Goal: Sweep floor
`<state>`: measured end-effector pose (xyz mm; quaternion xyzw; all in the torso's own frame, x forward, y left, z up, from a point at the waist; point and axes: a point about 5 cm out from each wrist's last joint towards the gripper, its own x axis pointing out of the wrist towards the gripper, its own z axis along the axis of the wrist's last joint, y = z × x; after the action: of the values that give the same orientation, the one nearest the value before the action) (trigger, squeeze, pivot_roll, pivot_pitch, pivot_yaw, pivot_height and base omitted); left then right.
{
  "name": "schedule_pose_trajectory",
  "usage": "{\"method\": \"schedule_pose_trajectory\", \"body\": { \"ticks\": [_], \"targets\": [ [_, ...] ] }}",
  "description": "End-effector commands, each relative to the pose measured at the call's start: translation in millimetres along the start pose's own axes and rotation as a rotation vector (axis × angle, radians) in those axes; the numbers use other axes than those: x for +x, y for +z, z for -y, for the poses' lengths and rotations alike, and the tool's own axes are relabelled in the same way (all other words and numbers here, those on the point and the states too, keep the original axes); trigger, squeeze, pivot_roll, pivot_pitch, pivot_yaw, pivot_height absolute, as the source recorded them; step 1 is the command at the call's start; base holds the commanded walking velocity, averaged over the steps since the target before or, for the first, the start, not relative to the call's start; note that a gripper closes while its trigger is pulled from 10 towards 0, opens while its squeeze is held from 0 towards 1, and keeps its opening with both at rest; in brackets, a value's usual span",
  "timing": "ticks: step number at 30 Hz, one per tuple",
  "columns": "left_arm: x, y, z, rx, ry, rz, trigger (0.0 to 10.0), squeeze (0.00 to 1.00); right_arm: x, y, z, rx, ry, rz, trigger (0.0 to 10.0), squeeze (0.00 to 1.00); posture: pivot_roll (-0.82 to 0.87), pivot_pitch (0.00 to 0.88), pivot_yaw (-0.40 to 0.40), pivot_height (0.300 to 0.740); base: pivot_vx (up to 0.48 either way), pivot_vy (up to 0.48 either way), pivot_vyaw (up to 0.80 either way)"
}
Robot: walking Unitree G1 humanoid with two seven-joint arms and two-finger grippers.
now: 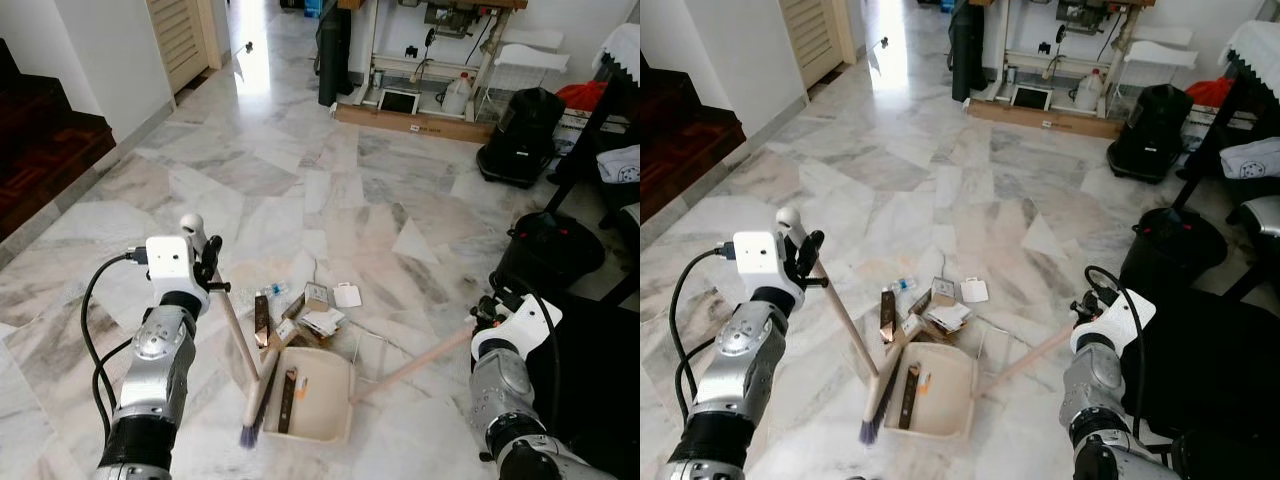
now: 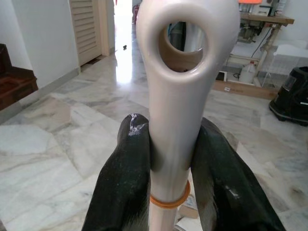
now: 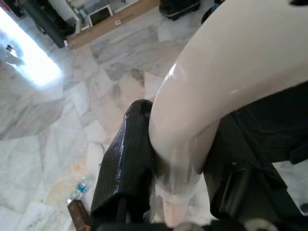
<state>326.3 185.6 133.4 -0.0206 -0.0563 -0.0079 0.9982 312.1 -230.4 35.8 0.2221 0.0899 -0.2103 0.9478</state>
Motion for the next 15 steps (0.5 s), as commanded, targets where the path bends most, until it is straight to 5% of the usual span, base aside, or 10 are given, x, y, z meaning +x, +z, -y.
{"method": "schedule_pose_trajectory", "body": {
  "ticks": [1,15],
  "targets": [
    [6.1,9.8,3.1,-0.017,-0.005,0.056,10.0,0.0,6.8,19.7,-4.5,0.082,0.019,0.072,10.0,0.0,0.02,0.0,-0.034,0.74,0.0,0.0,0.0],
    [13.2,17.7,5.4,-0.09,-0.016,0.092,10.0,0.0,10.6,36.8,-7.7,0.102,0.062,0.135,10.0,0.0,0.01,0.0,-0.02,0.74,0.0,0.0,0.0]
  ]
}}
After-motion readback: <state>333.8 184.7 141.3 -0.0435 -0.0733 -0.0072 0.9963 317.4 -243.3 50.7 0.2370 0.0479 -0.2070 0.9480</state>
